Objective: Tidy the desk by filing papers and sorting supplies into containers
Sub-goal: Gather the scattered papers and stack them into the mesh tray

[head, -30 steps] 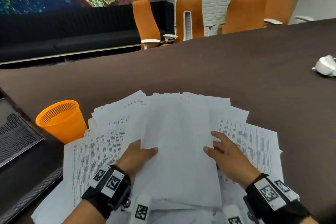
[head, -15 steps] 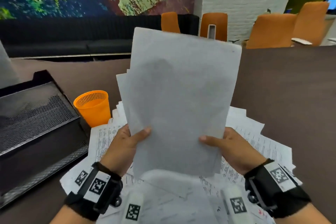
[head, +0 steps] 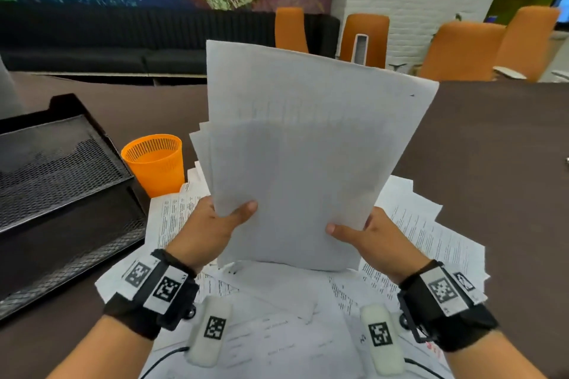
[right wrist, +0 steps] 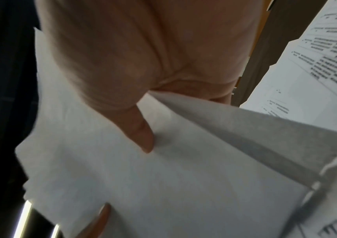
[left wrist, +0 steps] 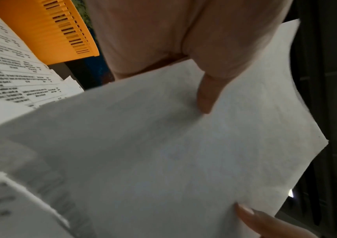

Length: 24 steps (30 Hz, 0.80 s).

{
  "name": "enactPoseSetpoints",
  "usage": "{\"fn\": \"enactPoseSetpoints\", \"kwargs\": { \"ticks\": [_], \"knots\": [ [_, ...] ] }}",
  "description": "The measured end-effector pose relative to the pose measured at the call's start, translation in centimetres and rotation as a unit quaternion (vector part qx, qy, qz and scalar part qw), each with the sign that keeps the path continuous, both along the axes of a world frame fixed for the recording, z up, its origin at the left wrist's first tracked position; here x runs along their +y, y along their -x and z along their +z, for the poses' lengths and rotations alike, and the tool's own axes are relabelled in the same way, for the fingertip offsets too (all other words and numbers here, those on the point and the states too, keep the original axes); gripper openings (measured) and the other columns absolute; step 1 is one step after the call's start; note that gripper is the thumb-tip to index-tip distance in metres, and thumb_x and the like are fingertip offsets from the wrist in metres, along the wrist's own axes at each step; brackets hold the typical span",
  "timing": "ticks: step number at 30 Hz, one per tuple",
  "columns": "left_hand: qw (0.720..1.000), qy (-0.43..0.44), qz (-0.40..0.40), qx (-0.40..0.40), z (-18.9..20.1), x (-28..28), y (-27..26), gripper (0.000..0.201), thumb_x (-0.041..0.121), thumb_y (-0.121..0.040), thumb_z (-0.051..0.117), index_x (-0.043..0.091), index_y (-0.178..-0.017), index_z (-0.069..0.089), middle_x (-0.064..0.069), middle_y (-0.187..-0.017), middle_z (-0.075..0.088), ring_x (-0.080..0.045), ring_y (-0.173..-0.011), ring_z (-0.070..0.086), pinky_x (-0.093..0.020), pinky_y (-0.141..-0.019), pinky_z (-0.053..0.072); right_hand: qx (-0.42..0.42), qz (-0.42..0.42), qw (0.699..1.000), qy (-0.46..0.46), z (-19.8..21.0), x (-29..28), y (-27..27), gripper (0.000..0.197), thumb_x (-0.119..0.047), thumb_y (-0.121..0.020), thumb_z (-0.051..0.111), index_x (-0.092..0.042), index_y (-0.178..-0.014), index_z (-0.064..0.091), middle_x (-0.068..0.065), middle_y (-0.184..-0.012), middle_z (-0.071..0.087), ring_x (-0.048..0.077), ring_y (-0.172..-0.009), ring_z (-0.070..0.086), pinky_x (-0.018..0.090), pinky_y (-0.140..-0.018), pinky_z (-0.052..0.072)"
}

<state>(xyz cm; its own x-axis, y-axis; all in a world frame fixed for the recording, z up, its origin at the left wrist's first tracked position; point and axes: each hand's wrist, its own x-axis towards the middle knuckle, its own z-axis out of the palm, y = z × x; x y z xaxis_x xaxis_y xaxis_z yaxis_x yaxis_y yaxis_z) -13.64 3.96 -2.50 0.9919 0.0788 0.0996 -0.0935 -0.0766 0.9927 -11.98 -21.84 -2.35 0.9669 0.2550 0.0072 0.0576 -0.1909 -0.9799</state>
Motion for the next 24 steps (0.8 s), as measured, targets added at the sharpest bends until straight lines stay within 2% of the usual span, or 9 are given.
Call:
{"fn": "enactPoseSetpoints", "kwargs": {
  "ticks": [3,5,8,10,13,16,19,21,24],
  "knots": [
    [0.998,0.053,0.019,0.01,0.7,-0.5,0.0,0.015,0.017,-0.091,0.063,0.023,-0.103,0.069,0.007,-0.1,0.076,-0.016,-0.096,0.072,-0.033,-0.084,0.057,0.001,-0.006,1.0,-0.024,0.0,0.5,0.0,0.022,-0.013,-0.091,0.066,-0.019,-0.111,0.069,-0.004,-0.105,0.076,0.016,-0.096,0.072,0.031,-0.083,0.058],
    [0.997,0.066,0.031,0.029,0.7,-0.2,-0.2,0.022,0.027,-0.087,0.065,0.02,-0.108,0.068,0.003,-0.105,0.076,-0.019,-0.098,0.072,-0.037,-0.087,0.057,0.003,-0.03,0.998,-0.048,-0.1,0.6,-0.2,0.021,-0.014,-0.092,0.064,-0.016,-0.113,0.068,0.0,-0.104,0.076,0.021,-0.094,0.073,0.034,-0.078,0.059],
    [0.996,0.02,0.055,0.072,-0.4,0.6,-0.8,0.054,0.055,-0.079,0.061,0.023,-0.122,0.063,0.004,-0.118,0.071,-0.017,-0.107,0.068,-0.038,-0.092,0.053,0.023,-0.052,0.997,-0.057,-0.9,0.4,-0.3,0.024,-0.008,-0.096,0.059,-0.018,-0.117,0.065,0.001,-0.105,0.076,0.021,-0.093,0.073,0.036,-0.077,0.059],
    [0.99,-0.059,0.063,0.11,-1.5,0.9,-1.2,0.068,0.066,-0.086,0.047,0.023,-0.138,0.051,0.003,-0.141,0.055,-0.018,-0.128,0.053,-0.041,-0.106,0.043,0.046,-0.06,0.996,-0.052,-1.5,0.1,-0.7,0.026,-0.006,-0.096,0.057,-0.018,-0.119,0.065,0.002,-0.107,0.075,0.022,-0.094,0.073,0.038,-0.08,0.058],
    [0.977,-0.111,0.086,0.161,-2.3,0.8,-1.4,0.059,0.053,-0.102,0.025,0.021,-0.152,0.031,0.001,-0.157,0.033,-0.019,-0.144,0.031,-0.039,-0.119,0.022,0.075,-0.065,0.995,-0.033,-2.1,-0.3,-1.3,0.027,-0.006,-0.096,0.056,-0.018,-0.118,0.066,0.001,-0.105,0.076,0.022,-0.094,0.073,0.039,-0.082,0.058],
    [0.968,-0.134,0.097,0.19,-3.4,0.8,-1.5,0.059,0.051,-0.099,0.042,0.02,-0.149,0.036,-0.004,-0.151,0.041,-0.025,-0.138,0.04,-0.041,-0.114,0.031,0.129,-0.073,0.989,-0.003,-3.0,-0.6,-1.3,0.025,-0.005,-0.096,0.054,-0.013,-0.115,0.068,0.004,-0.1,0.076,0.024,-0.087,0.074,0.034,-0.072,0.058],
    [0.967,-0.08,0.096,0.224,-4.1,1.2,-1.4,0.038,0.024,-0.093,0.065,0.013,-0.128,0.058,-0.007,-0.122,0.068,-0.028,-0.107,0.067,-0.045,-0.099,0.05,0.161,-0.071,0.984,0.034,-4.0,-0.5,-1.4,0.026,-0.002,-0.094,0.052,-0.009,-0.114,0.068,0.009,-0.099,0.075,0.028,-0.088,0.073,0.042,-0.079,0.059],
    [0.972,-0.021,0.092,0.215,-4.2,1.2,-1.3,0.027,0.014,-0.095,0.06,0.008,-0.121,0.063,-0.008,-0.105,0.075,-0.028,-0.094,0.072,-0.049,-0.091,0.055,0.163,-0.077,0.983,0.023,-4.0,-0.3,-1.3,0.027,-0.003,-0.094,0.052,-0.012,-0.113,0.068,0.008,-0.1,0.076,0.029,-0.09,0.073,0.047,-0.084,0.058],
    [0.971,0.107,0.092,0.193,-3.5,0.7,-0.8,0.028,0.013,-0.098,0.055,0.013,-0.125,0.061,-0.007,-0.109,0.074,-0.028,-0.097,0.071,-0.048,-0.093,0.053,0.155,-0.095,0.983,-0.034,-4.0,-0.3,-1.2,0.027,-0.007,-0.096,0.052,-0.019,-0.114,0.068,0.002,-0.102,0.076,0.025,-0.092,0.073,0.046,-0.086,0.058]
  ]
}}
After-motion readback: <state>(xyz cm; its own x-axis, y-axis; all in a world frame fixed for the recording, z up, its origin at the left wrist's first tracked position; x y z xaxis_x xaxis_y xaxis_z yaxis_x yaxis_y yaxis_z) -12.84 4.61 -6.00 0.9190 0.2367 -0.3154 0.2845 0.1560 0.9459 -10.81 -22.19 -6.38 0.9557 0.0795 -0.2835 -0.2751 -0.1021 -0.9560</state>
